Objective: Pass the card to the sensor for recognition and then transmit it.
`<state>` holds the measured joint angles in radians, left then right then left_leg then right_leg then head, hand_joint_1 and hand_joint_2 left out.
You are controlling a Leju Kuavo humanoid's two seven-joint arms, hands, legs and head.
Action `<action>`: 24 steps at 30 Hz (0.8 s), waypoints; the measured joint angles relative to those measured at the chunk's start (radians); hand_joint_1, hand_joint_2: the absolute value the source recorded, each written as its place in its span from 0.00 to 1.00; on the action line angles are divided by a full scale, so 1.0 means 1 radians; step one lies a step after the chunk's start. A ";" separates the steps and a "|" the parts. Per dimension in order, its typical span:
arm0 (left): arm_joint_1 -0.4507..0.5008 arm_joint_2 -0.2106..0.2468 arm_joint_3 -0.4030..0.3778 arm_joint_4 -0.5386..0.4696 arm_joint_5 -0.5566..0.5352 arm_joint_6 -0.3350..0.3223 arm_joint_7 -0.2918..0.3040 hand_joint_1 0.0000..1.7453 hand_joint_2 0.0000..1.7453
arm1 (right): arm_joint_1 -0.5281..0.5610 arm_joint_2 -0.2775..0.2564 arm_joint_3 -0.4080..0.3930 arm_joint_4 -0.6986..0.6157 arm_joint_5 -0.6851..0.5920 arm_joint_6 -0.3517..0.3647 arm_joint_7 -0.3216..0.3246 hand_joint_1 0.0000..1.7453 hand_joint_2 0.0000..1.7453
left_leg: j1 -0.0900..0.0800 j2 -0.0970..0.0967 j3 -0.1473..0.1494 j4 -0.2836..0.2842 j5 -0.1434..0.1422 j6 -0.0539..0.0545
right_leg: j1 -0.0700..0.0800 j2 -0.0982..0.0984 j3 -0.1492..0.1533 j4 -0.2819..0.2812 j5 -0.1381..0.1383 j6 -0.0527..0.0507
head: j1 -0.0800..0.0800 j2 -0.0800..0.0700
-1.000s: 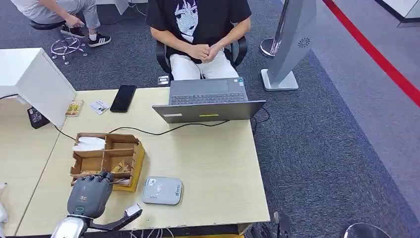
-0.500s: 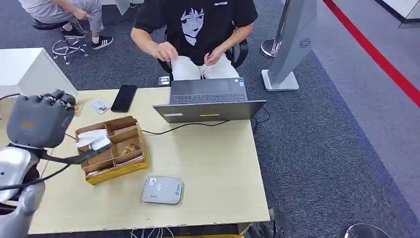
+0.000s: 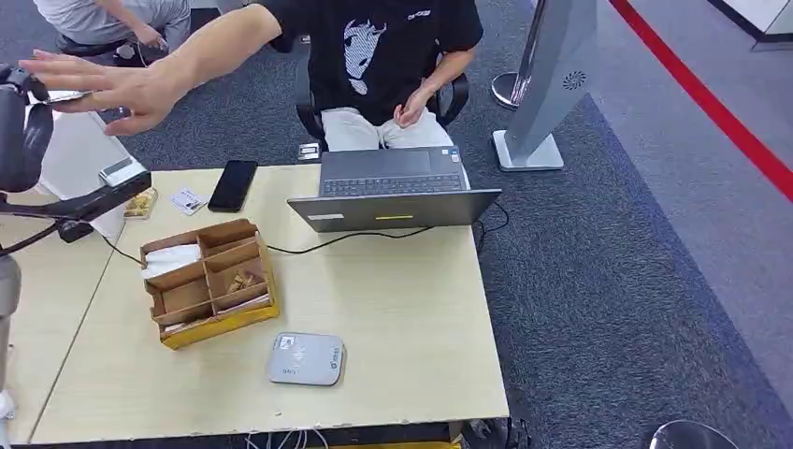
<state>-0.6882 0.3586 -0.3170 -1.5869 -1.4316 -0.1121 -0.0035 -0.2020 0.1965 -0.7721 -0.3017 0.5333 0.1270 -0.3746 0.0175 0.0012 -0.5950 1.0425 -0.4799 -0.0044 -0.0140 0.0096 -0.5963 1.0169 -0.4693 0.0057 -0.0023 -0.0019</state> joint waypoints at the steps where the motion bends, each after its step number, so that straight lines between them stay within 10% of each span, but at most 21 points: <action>1: -0.004 0.000 0.002 0.011 -0.005 -0.003 0.002 1.00 1.00 | 0.000 0.000 0.000 0.000 0.003 0.000 0.001 0.00 1.00 | 0.000 0.000 0.000 0.000 0.000 0.000 | 0.000 0.000 0.000 0.000 0.000 0.000 | 0.000 0.000; 8: -0.013 -0.001 0.020 0.116 -0.024 0.017 0.002 0.97 1.00 | -0.003 0.000 0.011 0.002 0.007 0.001 0.006 0.00 1.00 | 0.001 0.001 0.000 0.000 0.001 -0.002 | 0.001 0.001 -0.001 0.001 0.002 -0.002 | 0.000 0.000; 9: -0.012 -0.002 0.022 0.127 -0.024 0.022 0.001 0.00 1.00 | -0.003 0.000 0.014 0.002 0.006 0.002 0.007 0.00 1.00 | 0.002 0.002 0.000 0.000 0.001 -0.002 | 0.001 0.002 -0.001 0.001 0.002 -0.003 | 0.000 0.000; 24: 0.184 -0.010 0.069 -0.010 -0.036 0.195 -0.021 0.00 1.00 | 0.008 0.000 0.019 0.002 -0.037 0.015 -0.020 0.00 1.00 | 0.002 0.004 0.000 -0.001 0.000 -0.003 | 0.001 0.005 -0.002 0.000 0.002 -0.003 | 0.000 0.000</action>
<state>-0.5041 0.3486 -0.2476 -1.5974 -1.4680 0.0829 -0.0248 -0.1939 0.1968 -0.7530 -0.2995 0.4959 0.1419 -0.3945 0.0192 0.0053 -0.5953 1.0418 -0.4798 -0.0078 -0.0131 0.0142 -0.5985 1.0171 -0.4677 0.0023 -0.0027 -0.0019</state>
